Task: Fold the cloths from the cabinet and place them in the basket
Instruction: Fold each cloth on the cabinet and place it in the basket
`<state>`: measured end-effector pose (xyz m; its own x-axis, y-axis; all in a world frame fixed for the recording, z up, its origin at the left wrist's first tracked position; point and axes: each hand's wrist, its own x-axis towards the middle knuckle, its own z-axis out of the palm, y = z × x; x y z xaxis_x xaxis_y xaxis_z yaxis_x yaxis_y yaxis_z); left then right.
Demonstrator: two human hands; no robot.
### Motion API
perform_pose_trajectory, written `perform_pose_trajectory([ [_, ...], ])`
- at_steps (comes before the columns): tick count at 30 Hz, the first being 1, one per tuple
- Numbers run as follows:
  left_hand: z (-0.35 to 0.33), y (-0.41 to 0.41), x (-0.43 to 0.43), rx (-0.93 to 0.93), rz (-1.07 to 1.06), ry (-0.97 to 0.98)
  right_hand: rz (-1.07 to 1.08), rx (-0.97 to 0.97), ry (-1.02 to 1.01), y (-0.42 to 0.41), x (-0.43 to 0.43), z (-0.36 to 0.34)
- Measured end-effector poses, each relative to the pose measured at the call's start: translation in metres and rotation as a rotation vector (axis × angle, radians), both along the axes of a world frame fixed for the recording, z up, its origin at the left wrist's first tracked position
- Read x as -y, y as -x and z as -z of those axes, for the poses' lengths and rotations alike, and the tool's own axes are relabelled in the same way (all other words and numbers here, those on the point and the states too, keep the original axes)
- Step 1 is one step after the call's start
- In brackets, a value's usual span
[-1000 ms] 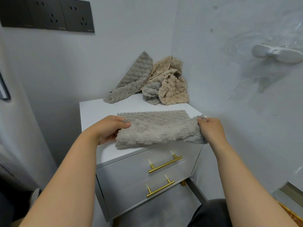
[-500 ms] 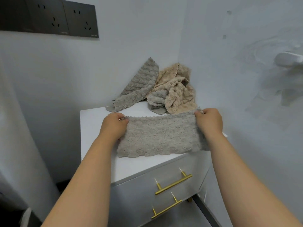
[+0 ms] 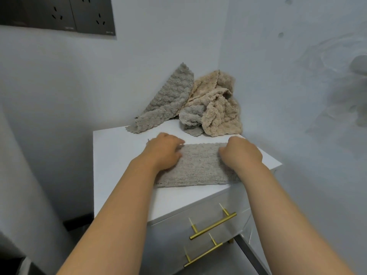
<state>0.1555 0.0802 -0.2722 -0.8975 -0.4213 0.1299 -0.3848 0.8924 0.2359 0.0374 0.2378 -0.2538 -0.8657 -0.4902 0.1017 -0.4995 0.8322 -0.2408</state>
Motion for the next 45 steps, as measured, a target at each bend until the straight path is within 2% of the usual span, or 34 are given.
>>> perform_pose_trajectory([
  [2,-0.001,0.001,-0.004,0.119,0.009,-0.026,-0.049,0.083,-0.204,-0.011,0.001,-0.004],
  [6,-0.024,-0.009,-0.007,0.136,-0.014,-0.102,-0.182,0.072,-0.42,-0.014,0.001,-0.002],
  [11,-0.039,-0.028,0.001,0.205,-0.081,-0.332,-0.389,0.206,-0.325,-0.005,-0.017,-0.011],
  [17,-0.027,-0.026,0.003,0.121,-0.109,-0.195,-0.637,0.387,-0.153,-0.001,-0.025,-0.008],
  [19,-0.024,-0.022,0.001,0.086,-0.101,-0.168,-0.602,0.364,-0.032,0.0,-0.023,-0.005],
  [21,-0.021,-0.018,-0.001,0.07,-0.093,-0.161,-0.513,0.227,0.048,0.004,-0.019,-0.002],
  [23,-0.019,-0.014,-0.004,0.054,-0.073,-0.171,-0.453,0.143,0.016,0.012,-0.016,0.002],
  [26,-0.015,-0.006,-0.012,0.036,0.017,-0.205,-0.457,0.173,-0.193,0.017,-0.013,0.016],
  [28,-0.008,0.0,-0.017,0.1,0.09,-0.227,-0.456,0.175,-0.29,0.016,-0.009,0.029],
  [29,-0.004,0.003,-0.019,0.161,0.101,-0.213,-0.456,0.168,-0.276,0.016,-0.007,0.033],
  [32,0.012,0.007,-0.017,0.316,0.023,-0.107,-0.471,0.185,-0.05,0.018,0.0,0.036],
  [35,0.016,0.004,-0.012,0.311,-0.026,-0.099,-0.357,0.212,0.207,0.023,0.004,0.033],
  [37,0.015,0.002,-0.008,0.302,-0.025,-0.109,-0.224,0.187,0.189,0.028,0.007,0.032],
  [39,0.014,0.001,-0.006,0.294,-0.029,-0.12,-0.183,0.192,0.186,0.03,0.011,0.03],
  [42,0.013,0.002,0.0,0.267,-0.047,-0.167,-0.2,0.377,0.427,0.032,0.018,0.024],
  [45,0.004,-0.003,0.005,0.201,-0.043,-0.306,-0.136,0.555,0.646,0.035,0.02,0.021],
])
